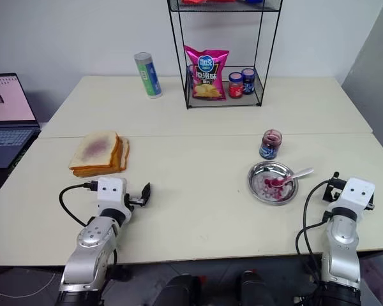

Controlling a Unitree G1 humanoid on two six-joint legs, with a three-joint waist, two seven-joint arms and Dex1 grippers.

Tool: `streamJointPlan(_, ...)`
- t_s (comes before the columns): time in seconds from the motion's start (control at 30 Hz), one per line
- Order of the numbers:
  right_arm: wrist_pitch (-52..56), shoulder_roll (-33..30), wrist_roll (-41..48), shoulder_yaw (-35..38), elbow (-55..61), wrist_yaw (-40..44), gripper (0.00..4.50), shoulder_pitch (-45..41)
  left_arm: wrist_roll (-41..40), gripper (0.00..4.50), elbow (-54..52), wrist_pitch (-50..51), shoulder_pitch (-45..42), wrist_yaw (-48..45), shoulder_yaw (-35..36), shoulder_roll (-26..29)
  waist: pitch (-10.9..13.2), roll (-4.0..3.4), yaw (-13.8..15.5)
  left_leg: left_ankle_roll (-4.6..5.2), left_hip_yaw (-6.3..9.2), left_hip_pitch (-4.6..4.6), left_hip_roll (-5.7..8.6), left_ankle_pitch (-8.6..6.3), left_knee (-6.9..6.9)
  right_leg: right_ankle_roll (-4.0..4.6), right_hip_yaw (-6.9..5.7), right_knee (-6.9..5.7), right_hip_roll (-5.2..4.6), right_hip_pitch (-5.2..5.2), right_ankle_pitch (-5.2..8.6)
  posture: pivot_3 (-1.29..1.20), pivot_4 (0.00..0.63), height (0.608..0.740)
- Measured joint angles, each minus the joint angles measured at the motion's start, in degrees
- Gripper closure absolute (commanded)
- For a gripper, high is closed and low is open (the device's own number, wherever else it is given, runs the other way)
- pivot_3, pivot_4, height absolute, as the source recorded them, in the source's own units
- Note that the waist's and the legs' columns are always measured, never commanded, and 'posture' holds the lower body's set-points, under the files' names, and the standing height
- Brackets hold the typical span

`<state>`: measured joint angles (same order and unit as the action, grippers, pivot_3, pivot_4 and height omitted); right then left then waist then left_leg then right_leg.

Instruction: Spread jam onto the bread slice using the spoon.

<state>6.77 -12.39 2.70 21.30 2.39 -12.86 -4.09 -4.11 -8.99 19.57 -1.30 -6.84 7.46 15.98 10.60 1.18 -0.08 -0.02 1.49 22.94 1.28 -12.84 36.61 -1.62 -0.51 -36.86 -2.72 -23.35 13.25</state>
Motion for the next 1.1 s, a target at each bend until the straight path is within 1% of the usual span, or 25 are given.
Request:
streamJointPlan(0.37,0.2,-0.96,-0.37,0.77,-0.04,-0.49,0.38,0.02,-0.36,0.0,-1.22,0.42,1.24,0.01,1.23,-0.43,0.0,0.0,0.0,0.0,0.0,0.0,0.0,0.0,0.01,0.06,0.0,0.0,0.0,0.0,0.03,0.0,0.15,0.74)
streamJointPlan(0.57,0.31,-1.24,0.31,1.38,-0.2,0.02,0.38,-0.1,-0.76,0.0,-2.61,-0.35,0.88,-2.37,0.99,0.18,0.0,0.0,0.01,0.0,-0.01,0.01,0.0,0.0,0.0,0.05,0.01,0.0,0.0,0.0,0.03,0.0,0.15,0.74)
streamJointPlan(0.67,1.47,-4.69,0.88,3.23,-0.17,0.76,0.38,-1.97,-3.92,0.0,-4.22,0.87,-1.55,-3.99,2.95,0.98,0.03,0.01,0.0,0.0,-0.03,0.04,0.0,0.0,0.07,0.07,-0.05,-0.01,0.0,0.0,0.04,0.0,0.15,0.74)
streamJointPlan(0.73,2.48,-8.09,1.41,3.87,0.61,2.5,0.38,-4.97,-6.23,0.0,-5.27,2.71,-4.48,-5.18,5.32,3.34,0.03,0.0,-0.09,0.01,-0.06,0.01,0.0,0.0,0.1,0.07,-0.08,-0.03,0.04,-0.01,0.03,0.0,0.15,0.74)
streamJointPlan(0.8,3.62,-11.83,3.74,3.96,1.46,6.51,0.38,-10.08,-7.7,0.0,-5.75,4.61,-8.22,-6.75,7.6,7.74,0.06,0.02,-0.4,0.01,-0.08,-0.03,-0.03,0.0,0.09,0.04,-0.07,-0.04,0.17,0.0,0.01,0.0,0.15,0.74)
streamJointPlan(0.9,6.03,-16.41,8.93,2.23,1.65,14.64,0.38,-20.16,-9.56,0.0,-3.3,7.12,-15.5,-8.81,10.99,13.96,0.1,0.01,-0.66,0.01,-0.04,-0.02,-0.06,0.0,0.07,-0.15,-0.06,-0.04,0.5,0.01,-0.1,0.0,0.15,0.74)
streamJointPlan(0.97,9.76,-17.89,14.16,0.46,1.44,20.92,0.38,-26.74,-10.54,0.0,-0.66,9.05,-18.71,-10.82,12.15,18.37,0.11,0.03,-0.83,0.01,-0.04,-0.01,-0.06,0.0,-0.08,-0.17,-0.04,0.01,0.53,-0.03,-0.1,0.0,0.15,0.74)
streamJointPlan(1.03,13.97,-18.89,18.99,-1.66,1.44,27.0,0.38,-31.18,-11.26,0.0,1.41,10.54,-20.17,-12.85,12.92,21.45,0.13,0.08,-0.87,0.01,-0.01,-0.01,-0.05,0.0,-0.21,-0.18,-0.04,0.03,0.51,-0.05,-0.07,0.0,0.15,0.74)
streamJointPlan(1.1,22.53,-20.55,27.12,-6.01,2.3,36.99,0.38,-35.16,-12.25,0.0,5.24,12.73,-21.68,-14.1,13.92,24.62,0.15,0.1,-0.88,0.02,0.0,0.01,-0.05,0.0,-0.3,-0.09,-0.04,0.0,0.46,-0.14,-0.11,0.0,0.15,0.74)
